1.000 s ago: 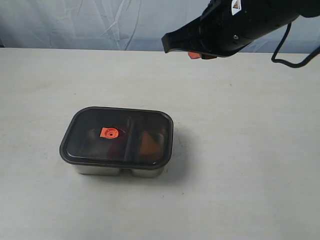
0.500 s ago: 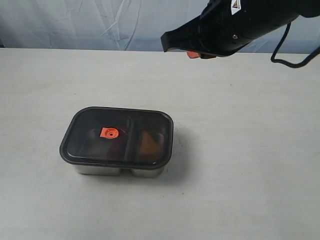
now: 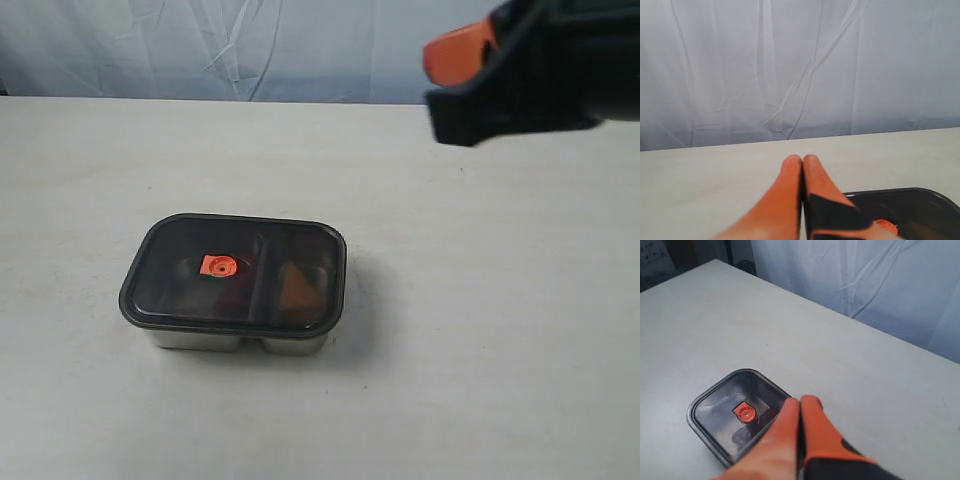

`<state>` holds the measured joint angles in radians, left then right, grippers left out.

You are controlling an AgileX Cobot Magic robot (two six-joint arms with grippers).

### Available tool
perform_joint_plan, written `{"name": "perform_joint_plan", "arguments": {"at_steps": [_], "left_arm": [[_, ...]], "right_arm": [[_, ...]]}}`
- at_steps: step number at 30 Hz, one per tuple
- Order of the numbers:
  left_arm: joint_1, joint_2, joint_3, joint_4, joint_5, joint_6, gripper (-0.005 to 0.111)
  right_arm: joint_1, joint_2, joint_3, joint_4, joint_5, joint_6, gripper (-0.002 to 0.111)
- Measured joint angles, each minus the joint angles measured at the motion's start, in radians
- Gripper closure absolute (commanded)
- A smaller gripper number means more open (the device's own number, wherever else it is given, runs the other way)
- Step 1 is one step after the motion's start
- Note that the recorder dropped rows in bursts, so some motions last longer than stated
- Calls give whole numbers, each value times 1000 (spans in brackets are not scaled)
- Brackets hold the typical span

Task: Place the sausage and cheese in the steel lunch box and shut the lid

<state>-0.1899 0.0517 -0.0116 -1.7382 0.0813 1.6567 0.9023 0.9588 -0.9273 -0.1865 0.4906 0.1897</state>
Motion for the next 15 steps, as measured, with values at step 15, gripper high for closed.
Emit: {"name": "perform_joint_plan", "arguments": {"at_steps": [15], "left_arm": [[0, 0, -63, 1166, -90, -997, 107]], "right_arm": [[-454, -804, 688, 187, -268, 53, 109]]}}
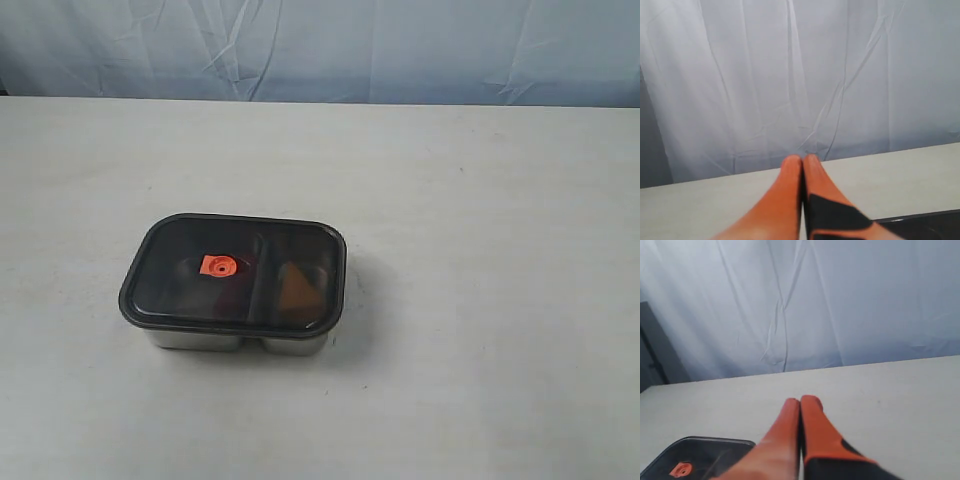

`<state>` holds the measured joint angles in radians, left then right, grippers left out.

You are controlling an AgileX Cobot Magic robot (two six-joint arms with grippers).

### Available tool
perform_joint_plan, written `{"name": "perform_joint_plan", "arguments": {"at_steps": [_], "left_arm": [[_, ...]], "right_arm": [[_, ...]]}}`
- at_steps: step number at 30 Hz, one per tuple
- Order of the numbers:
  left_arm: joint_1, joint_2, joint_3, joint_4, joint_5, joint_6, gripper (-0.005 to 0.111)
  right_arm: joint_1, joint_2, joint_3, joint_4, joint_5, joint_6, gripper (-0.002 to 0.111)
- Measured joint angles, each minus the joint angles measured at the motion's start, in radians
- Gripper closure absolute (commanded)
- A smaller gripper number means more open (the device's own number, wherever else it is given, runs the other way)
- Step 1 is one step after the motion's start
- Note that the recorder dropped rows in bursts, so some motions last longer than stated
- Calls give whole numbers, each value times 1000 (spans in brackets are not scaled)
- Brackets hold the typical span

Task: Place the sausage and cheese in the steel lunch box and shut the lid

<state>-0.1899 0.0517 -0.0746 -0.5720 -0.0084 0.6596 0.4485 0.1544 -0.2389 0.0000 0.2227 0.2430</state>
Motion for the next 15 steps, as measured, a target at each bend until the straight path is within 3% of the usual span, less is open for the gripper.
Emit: {"name": "perform_joint_plan", "arguments": {"at_steps": [2, 5, 9, 15], "left_arm": [[0, 0, -2, 369, 2, -366, 107], [0, 0, -4, 686, 53, -711, 107], [0, 0, -4, 803, 160, -831, 107], [0, 0, 7, 782, 214, -848, 107]], "right_arm": [[-52, -76, 51, 18, 14, 0, 109], [-123, -139, 98, 31, 58, 2, 109], [-203, -147, 131, 51, 90, 2, 109], [-234, -147, 152, 111, 96, 2, 109]]}}
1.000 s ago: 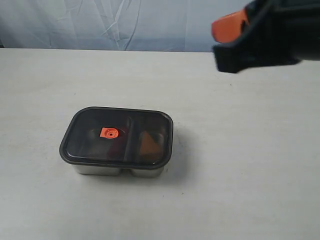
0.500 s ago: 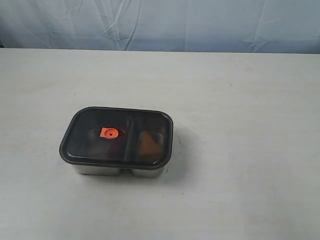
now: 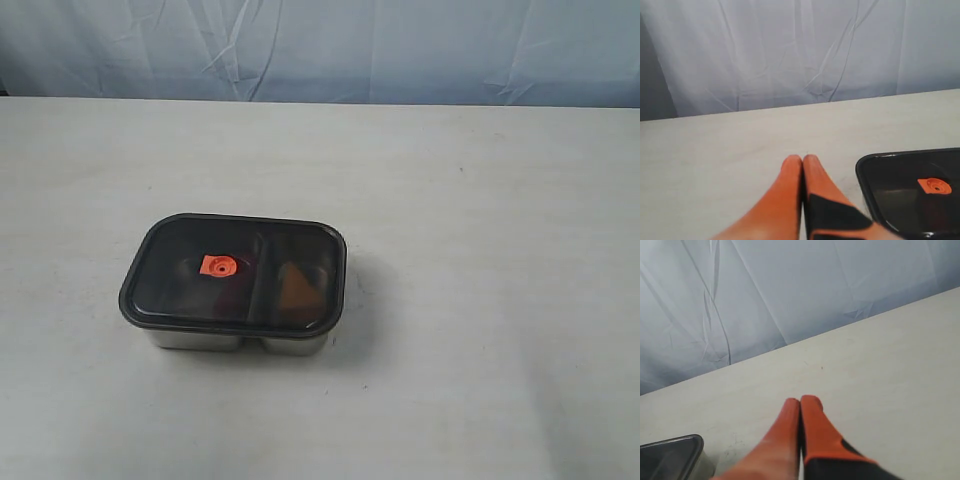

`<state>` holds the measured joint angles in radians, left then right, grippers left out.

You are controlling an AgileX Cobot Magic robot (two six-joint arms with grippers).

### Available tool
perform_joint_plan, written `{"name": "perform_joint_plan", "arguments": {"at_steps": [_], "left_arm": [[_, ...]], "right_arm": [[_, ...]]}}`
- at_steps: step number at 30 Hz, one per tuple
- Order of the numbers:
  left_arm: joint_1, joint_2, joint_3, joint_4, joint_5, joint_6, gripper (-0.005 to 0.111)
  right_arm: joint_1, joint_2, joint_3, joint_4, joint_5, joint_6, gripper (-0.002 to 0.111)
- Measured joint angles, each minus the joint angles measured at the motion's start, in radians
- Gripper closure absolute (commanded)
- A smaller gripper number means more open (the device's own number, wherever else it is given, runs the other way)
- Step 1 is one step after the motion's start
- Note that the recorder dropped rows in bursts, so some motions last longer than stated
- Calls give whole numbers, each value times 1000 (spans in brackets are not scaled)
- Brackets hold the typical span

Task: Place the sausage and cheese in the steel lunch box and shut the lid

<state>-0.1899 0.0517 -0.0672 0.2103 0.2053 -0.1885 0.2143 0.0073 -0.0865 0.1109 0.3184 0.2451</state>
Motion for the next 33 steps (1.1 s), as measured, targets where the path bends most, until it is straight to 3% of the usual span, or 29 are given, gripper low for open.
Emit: {"name": "perform_joint_plan", "arguments": {"at_steps": [6, 16, 33], "left_arm": [[0, 0, 59, -238, 4, 202, 107], [0, 0, 63, -210, 55, 205, 107], [194, 0, 63, -185, 72, 189, 107]], "right_arm": [[0, 0, 0, 15, 0, 1, 109], [0, 0, 0, 31, 0, 1, 109], [0, 0, 0, 31, 0, 1, 109]]}}
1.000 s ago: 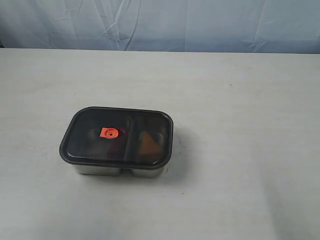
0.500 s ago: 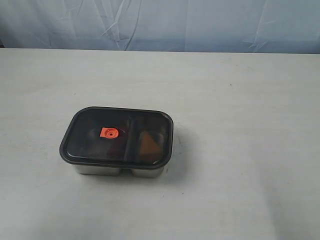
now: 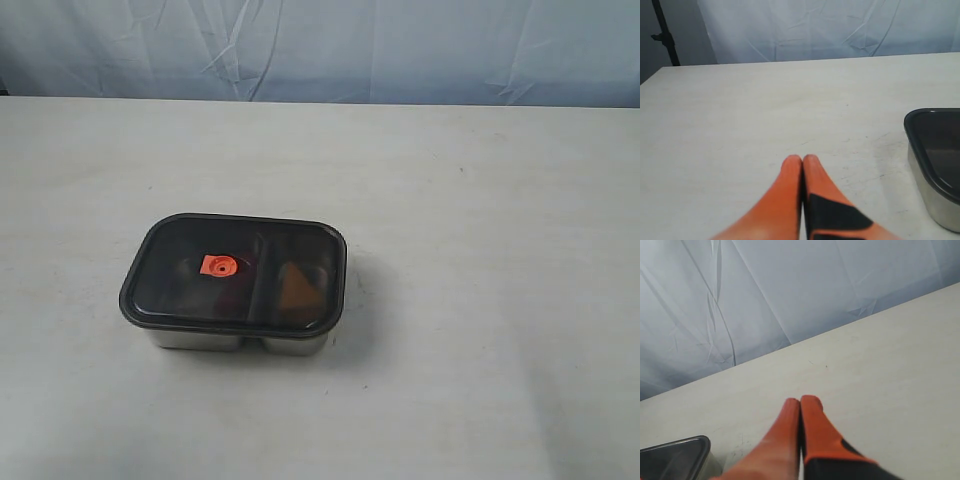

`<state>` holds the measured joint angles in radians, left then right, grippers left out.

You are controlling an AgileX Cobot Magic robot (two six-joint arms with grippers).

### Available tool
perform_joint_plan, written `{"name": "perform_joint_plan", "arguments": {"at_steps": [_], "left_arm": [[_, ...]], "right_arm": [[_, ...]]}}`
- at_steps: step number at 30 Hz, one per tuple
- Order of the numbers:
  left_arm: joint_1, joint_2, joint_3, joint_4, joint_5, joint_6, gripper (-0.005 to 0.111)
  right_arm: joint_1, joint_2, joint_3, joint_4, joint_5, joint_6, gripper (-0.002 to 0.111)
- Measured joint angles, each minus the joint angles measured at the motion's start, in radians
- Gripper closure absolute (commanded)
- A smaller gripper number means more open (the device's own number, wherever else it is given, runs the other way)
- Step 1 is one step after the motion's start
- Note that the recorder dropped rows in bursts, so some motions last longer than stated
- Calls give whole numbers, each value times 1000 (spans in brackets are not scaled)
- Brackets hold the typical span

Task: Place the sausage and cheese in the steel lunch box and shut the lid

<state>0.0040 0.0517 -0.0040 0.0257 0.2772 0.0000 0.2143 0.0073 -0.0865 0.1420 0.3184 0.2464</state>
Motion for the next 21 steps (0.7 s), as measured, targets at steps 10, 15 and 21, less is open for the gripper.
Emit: {"name": "perform_joint_plan", "arguments": {"at_steps": [10, 15, 21], "left_arm": [[8, 0, 0, 7, 0, 0, 107], [8, 0, 0, 7, 0, 0, 107], [8, 0, 0, 7, 0, 0, 107]], "right_arm": [[0, 0, 0, 2, 0, 0, 109], [0, 0, 0, 2, 0, 0, 109], [0, 0, 0, 2, 0, 0, 109]]}}
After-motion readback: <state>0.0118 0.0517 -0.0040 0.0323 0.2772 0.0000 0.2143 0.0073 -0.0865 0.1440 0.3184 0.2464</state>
